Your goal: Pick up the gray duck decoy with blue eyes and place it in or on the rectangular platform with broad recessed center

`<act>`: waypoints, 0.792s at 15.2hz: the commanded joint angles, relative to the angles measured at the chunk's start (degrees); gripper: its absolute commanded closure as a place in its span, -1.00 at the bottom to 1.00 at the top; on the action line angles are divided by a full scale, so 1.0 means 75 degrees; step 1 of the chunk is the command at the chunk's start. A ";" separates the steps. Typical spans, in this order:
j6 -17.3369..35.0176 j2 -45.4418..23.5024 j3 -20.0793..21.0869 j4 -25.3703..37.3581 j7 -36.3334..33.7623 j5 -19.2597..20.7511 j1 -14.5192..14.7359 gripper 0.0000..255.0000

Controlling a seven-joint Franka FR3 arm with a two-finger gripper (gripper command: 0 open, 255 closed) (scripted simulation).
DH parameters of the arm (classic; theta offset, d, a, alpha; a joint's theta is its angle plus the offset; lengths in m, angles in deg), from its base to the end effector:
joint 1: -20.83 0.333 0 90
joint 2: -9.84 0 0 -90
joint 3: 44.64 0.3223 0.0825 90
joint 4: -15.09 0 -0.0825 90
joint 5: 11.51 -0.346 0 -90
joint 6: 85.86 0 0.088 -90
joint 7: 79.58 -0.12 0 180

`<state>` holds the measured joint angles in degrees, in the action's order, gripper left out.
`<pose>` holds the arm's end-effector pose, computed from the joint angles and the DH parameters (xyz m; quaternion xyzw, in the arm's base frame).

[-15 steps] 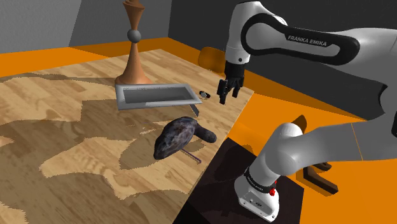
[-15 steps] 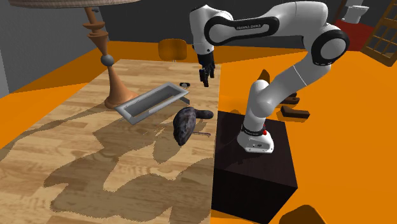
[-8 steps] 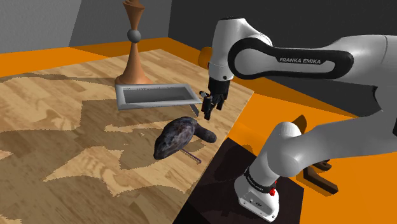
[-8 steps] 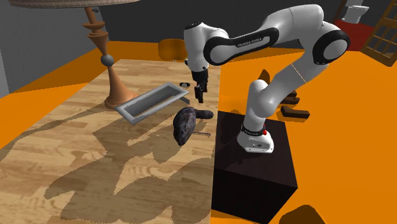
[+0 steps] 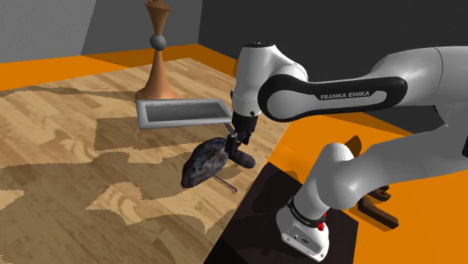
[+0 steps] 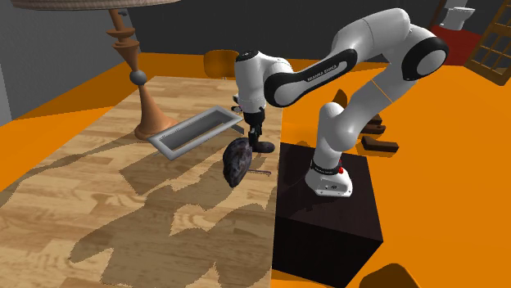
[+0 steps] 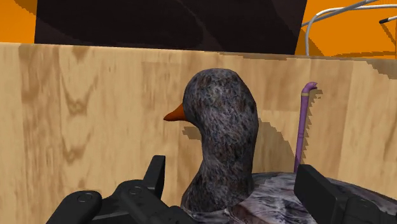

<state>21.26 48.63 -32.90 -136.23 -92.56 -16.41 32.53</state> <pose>0.2641 0.1247 0.4472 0.9971 0.0510 -0.0421 0.0376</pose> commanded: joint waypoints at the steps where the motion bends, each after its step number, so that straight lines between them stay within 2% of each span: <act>1: 0.0248 -0.0052 0.0023 -0.0188 0.0001 -0.0014 0.0007 -1.00; 4: 0.0537 -0.0109 0.0046 -0.0421 0.0001 -0.0032 0.0013 -1.00; 12: 0.0536 -0.0110 0.0045 -0.0419 0.0002 -0.0031 0.0012 -1.00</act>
<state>25.28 47.81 -32.56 -139.38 -92.54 -16.64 32.62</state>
